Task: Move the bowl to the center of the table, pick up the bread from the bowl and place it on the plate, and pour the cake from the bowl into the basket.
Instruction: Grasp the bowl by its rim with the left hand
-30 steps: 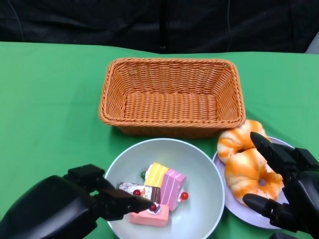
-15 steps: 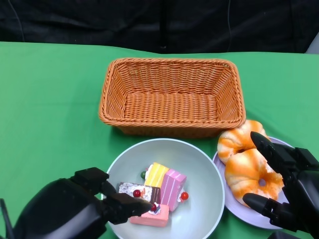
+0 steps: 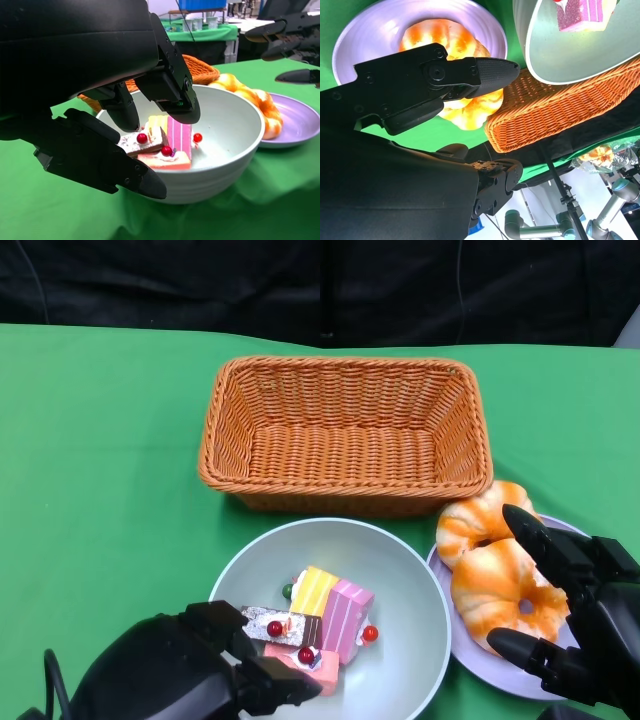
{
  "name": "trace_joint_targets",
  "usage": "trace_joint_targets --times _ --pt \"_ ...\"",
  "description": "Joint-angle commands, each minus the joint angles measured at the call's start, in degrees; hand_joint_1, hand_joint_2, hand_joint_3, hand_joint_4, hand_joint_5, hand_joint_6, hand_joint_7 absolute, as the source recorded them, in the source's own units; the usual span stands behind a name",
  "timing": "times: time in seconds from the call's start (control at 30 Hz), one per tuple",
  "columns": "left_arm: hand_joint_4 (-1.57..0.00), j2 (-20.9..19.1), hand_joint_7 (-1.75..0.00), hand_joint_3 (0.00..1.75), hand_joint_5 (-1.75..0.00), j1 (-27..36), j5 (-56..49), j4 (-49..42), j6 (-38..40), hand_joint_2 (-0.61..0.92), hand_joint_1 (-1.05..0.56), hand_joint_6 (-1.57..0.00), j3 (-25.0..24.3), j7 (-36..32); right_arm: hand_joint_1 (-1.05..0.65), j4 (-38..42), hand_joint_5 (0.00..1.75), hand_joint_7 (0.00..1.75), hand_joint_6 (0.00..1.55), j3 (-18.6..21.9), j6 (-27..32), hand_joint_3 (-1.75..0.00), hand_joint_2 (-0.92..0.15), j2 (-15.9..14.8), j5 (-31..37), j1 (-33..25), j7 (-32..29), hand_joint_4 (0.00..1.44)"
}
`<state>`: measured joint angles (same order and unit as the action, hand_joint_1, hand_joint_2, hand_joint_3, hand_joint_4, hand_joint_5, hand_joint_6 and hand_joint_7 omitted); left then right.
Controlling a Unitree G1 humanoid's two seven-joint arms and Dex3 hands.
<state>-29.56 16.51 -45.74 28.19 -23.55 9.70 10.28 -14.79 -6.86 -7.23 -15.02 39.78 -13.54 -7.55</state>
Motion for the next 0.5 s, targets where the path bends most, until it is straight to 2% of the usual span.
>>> trace_joint_targets --times 0.03,0.23,0.5 --pt "-0.52 -1.66 -0.04 0.00 -0.71 -2.03 0.04 -2.45 -1.58 0.72 -0.36 -0.80 -0.43 -0.41 -0.60 -0.33 0.50 0.00 0.19 0.43 -0.06 -0.36 -0.92 -0.51 -0.60 0.06 -0.05 0.00" --pt "-0.57 -3.70 -0.03 0.01 -0.67 -6.69 -0.33 -8.72 -6.15 0.74 -0.40 -0.83 -0.34 -2.17 -0.60 -0.47 0.51 0.00 0.19 0.58 -0.05 -0.35 -0.92 -0.65 -0.52 -0.12 -0.04 0.00" --pt "-0.63 -5.51 -0.02 0.00 -0.60 -12.67 -4.43 -20.13 -13.21 0.75 -0.40 -0.84 2.81 -7.83 -0.60 -0.71 0.52 0.01 0.19 0.54 0.27 -0.36 -0.92 -0.58 -0.38 -0.30 0.14 0.00"
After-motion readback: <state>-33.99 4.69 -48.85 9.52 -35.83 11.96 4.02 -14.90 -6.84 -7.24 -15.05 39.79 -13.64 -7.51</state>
